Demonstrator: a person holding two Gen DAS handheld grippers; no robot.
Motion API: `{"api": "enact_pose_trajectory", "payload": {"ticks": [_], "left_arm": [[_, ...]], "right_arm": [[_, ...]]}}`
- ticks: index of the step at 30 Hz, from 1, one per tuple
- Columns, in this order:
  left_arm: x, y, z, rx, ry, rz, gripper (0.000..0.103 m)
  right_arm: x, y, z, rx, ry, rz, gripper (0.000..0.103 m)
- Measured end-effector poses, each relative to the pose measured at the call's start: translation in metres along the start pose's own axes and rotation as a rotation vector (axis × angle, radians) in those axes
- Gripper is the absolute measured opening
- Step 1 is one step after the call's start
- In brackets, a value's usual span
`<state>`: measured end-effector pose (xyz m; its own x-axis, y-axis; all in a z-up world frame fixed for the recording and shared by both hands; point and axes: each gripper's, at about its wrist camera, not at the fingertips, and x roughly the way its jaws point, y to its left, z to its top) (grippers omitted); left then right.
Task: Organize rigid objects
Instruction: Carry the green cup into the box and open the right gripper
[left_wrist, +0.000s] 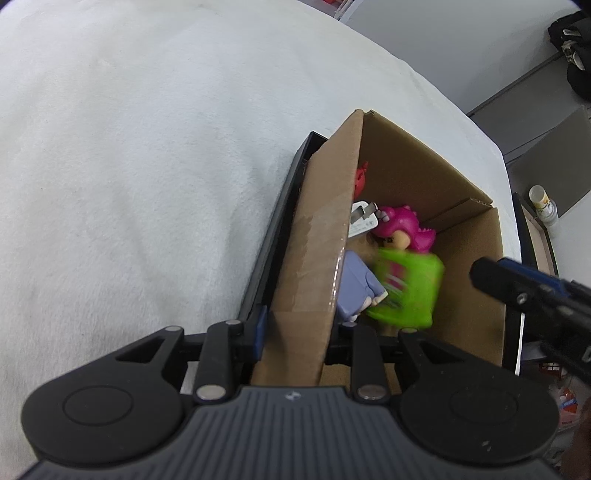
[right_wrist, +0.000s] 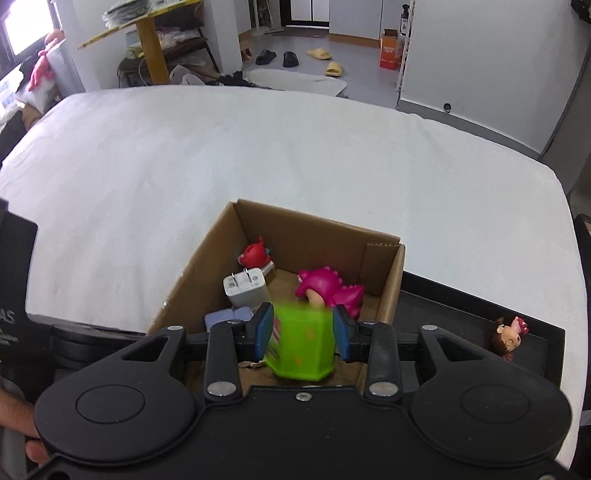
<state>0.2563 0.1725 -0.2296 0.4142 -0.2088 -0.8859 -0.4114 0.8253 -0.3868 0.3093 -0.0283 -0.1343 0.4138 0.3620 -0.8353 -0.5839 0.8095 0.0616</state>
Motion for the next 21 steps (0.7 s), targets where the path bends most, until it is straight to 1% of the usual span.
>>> {"api": "enact_pose_trajectory", "payload": {"ticks": [6,10,15,21], "left_arm": [[0.0,-0.001,-0.001,-0.006,-0.002,0.002,0.026],[-0.001,0.0,-0.002,-0.008,-0.003,0.001,0.026],[-0.001,-0.002,-0.002,-0.011,-0.006,0.007,0.026],[-0.001,-0.004,-0.002,-0.011,-0.007,0.017,0.026]], "right_arm": [[-0.016,-0.007,0.004,0.02,-0.023,0.009,0.037],[-0.027,-0.018,0.001,0.043,-0.036,0.004,0.041],[-0.039,-0.042,-0.005,0.072,-0.049,-0.055,0.043],[-0.042,-0.075,-0.018,0.128,-0.054,-0.123,0.055]]}}
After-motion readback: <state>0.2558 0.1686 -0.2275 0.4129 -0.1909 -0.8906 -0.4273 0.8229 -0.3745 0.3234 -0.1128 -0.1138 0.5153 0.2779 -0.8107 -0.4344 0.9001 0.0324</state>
